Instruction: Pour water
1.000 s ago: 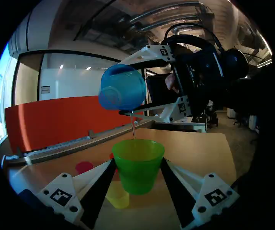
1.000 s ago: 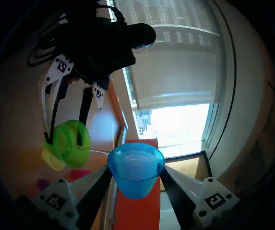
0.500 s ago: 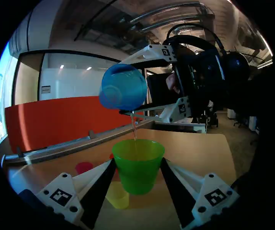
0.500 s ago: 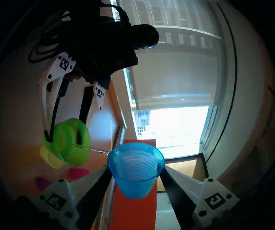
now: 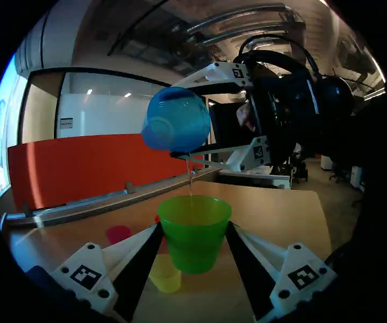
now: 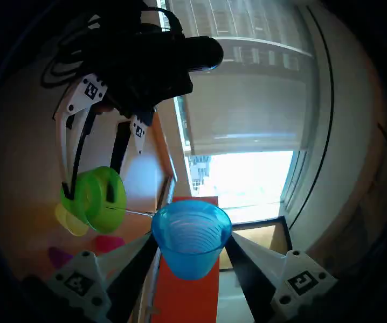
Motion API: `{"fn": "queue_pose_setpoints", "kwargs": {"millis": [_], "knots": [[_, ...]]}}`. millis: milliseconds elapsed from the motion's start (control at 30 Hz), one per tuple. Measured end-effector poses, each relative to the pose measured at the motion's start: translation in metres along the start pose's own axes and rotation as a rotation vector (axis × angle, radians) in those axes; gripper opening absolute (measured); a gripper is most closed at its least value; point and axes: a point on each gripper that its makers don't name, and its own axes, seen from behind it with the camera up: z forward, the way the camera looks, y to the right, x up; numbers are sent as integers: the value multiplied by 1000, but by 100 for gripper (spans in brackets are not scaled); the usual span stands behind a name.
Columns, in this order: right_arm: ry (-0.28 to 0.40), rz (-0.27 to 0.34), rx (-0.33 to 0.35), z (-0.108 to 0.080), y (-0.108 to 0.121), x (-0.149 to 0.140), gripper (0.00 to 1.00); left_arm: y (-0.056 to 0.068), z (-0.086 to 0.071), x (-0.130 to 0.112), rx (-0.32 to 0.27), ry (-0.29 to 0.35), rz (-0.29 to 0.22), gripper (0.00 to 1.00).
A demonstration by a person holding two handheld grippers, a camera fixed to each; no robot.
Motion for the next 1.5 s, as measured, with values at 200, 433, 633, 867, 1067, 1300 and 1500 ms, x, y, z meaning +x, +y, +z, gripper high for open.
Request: {"fn": "queue_pose_setpoints", "kwargs": {"millis": [200, 433, 633, 867, 1067, 1300, 1500], "knots": [[0, -7, -2, -1, 0, 2, 88, 0, 1, 1, 0, 2, -7, 83], [3, -15, -4, -2, -1, 4, 88, 0, 1, 2, -1, 4, -19, 83], [3, -20, -7, -3, 1, 3, 88, 2, 2, 2, -5, 7, -21, 83], [5, -24, -9, -3, 2, 2, 88, 1, 3, 3, 2, 16, -32, 83], [6, -27, -9, -3, 1, 2, 88, 0, 2, 2, 7, 23, -43, 83], [8, -32, -9, -2, 1, 2, 88, -1, 2, 6, 9, 34, -46, 83], [6, -40, -12, -2, 3, 2, 88, -1, 2, 8, 10, 41, -48, 83]]}}
